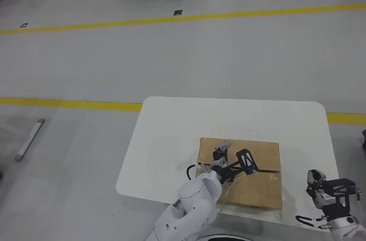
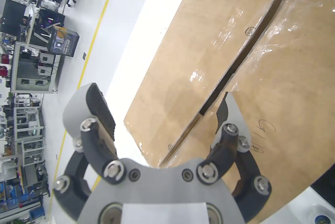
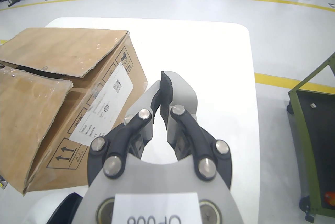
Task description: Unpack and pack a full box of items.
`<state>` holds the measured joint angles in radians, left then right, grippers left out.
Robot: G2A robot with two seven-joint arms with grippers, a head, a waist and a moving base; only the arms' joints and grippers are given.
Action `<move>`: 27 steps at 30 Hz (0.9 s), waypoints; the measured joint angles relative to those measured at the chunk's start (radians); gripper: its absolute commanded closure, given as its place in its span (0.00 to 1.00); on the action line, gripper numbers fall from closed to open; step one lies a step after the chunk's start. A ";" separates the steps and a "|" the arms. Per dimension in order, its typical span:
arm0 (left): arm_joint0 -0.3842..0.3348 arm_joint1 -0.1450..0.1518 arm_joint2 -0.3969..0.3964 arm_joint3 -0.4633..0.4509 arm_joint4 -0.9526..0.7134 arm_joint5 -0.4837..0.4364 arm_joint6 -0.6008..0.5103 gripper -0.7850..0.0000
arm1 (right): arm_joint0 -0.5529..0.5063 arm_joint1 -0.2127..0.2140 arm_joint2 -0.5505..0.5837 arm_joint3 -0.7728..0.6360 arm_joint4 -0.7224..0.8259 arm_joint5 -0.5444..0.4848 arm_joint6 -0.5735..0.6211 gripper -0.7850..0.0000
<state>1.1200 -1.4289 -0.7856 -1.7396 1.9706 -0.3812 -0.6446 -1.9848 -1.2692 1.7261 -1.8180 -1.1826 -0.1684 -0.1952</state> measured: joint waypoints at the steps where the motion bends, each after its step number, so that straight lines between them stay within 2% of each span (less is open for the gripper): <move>1: 0.000 0.000 0.000 0.000 0.000 0.000 0.000 0.00 | 0.003 0.000 -0.002 0.000 -0.002 -0.001 0.003 1.00; 6: 0.002 0.000 0.009 0.009 0.037 -0.007 0.010 0.00 | 0.018 0.000 -0.014 -0.006 -0.019 -0.008 0.023 1.00; 13: -0.046 -0.017 0.043 0.059 0.050 -0.068 -0.050 0.00 | 0.022 0.000 -0.020 -0.020 -0.030 -0.009 0.032 1.00; 17: -0.067 -0.031 0.049 0.091 0.009 -0.066 -0.086 0.00 | 0.017 0.000 -0.017 -0.028 -0.030 -0.006 0.030 1.00; 27: -0.121 -0.057 0.067 0.152 0.040 -0.025 -0.126 0.00 | -0.001 -0.002 -0.007 -0.031 -0.010 0.006 0.020 1.00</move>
<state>0.9990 -1.4858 -0.7183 -1.5875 2.0109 -0.4064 -0.7703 -1.9854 -1.2714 1.7193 -1.8492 -1.1926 -0.1622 -0.1753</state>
